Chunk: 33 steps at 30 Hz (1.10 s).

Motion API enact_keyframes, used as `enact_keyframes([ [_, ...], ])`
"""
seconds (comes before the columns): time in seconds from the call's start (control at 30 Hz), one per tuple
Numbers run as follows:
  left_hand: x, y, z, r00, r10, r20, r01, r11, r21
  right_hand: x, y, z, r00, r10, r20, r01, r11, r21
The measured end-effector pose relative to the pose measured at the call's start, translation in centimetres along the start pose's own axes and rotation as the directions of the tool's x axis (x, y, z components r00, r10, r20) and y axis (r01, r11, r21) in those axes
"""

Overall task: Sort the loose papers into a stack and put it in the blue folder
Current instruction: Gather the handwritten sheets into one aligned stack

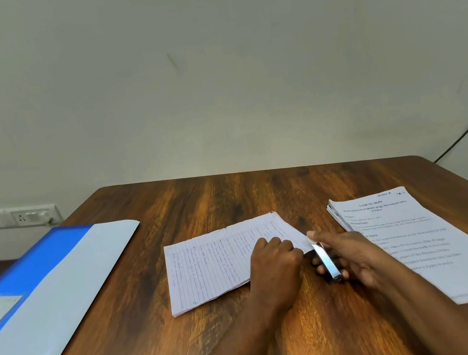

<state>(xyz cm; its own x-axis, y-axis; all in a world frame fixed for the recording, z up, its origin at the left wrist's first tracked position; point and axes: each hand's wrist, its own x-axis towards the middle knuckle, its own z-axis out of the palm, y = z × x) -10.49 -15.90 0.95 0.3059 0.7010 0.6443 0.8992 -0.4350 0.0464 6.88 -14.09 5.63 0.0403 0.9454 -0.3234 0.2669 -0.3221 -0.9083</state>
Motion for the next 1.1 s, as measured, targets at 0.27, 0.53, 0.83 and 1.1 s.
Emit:
enact_keyframes([
  [0.27,-0.2,0.0,0.5,0.993,-0.12,-0.009,0.12,0.993,-0.01,-0.6,0.1,-0.3,0.913,-0.325,-0.247,0.107,0.775,-0.623],
  [0.53,-0.1,-0.1,0.3,0.989,-0.151,-0.01,0.151,0.989,-0.006,-0.8,0.3,0.9,0.893,-0.382,-0.238,0.133,0.729,-0.671],
  [0.83,0.1,-0.2,0.5,0.986,-0.169,-0.015,0.168,0.985,-0.048,-0.6,0.0,0.6,0.906,-0.381,-0.184,0.167,0.722,-0.672],
  [1.1,0.1,-0.3,0.4,0.972,-0.226,-0.069,0.219,0.971,-0.094,0.6,-1.4,0.9,0.919,-0.385,-0.088,0.294,0.815,-0.5],
])
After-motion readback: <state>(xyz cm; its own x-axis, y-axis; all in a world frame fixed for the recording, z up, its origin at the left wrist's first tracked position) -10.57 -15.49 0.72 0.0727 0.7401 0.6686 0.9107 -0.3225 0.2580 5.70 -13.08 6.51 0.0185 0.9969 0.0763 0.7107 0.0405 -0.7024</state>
